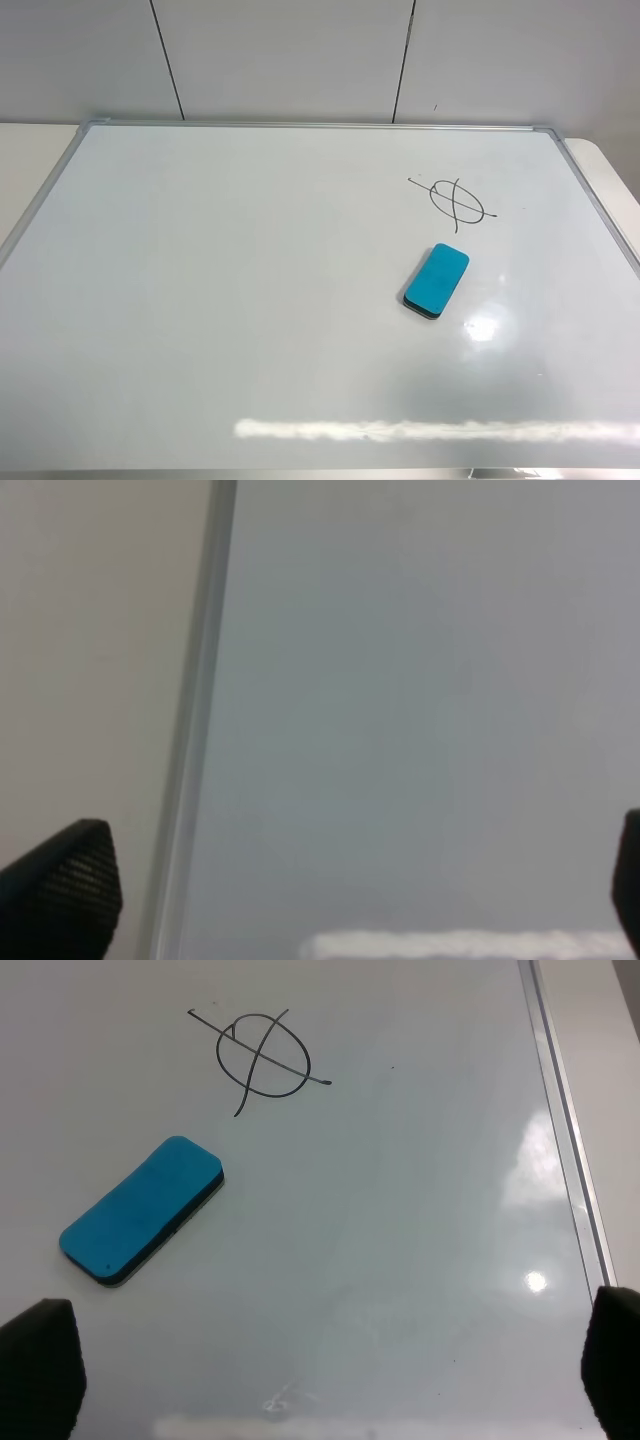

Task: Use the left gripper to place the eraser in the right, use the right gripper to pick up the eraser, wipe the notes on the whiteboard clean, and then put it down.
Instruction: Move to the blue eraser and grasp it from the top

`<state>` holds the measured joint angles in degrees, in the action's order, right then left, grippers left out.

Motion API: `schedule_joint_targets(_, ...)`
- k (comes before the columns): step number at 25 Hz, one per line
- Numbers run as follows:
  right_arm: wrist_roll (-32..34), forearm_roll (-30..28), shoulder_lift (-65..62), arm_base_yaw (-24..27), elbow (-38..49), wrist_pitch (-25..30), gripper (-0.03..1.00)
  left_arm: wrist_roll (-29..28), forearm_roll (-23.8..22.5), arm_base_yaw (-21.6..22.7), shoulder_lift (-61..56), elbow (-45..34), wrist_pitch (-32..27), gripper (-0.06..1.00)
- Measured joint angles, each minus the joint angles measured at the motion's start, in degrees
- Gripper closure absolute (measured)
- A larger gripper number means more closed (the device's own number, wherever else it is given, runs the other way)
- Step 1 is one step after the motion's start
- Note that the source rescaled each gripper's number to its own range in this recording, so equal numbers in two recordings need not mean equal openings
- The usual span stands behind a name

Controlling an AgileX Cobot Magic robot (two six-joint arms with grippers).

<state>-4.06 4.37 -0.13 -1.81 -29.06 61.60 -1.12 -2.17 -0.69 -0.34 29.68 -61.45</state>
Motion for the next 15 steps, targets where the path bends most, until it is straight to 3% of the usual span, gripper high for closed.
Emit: schedule_joint_targets(15,0.1,1.0,0.0,0.0,0.0,-0.1,-0.03,0.0,0.0,0.0,0.0,0.0,0.0,-0.06)
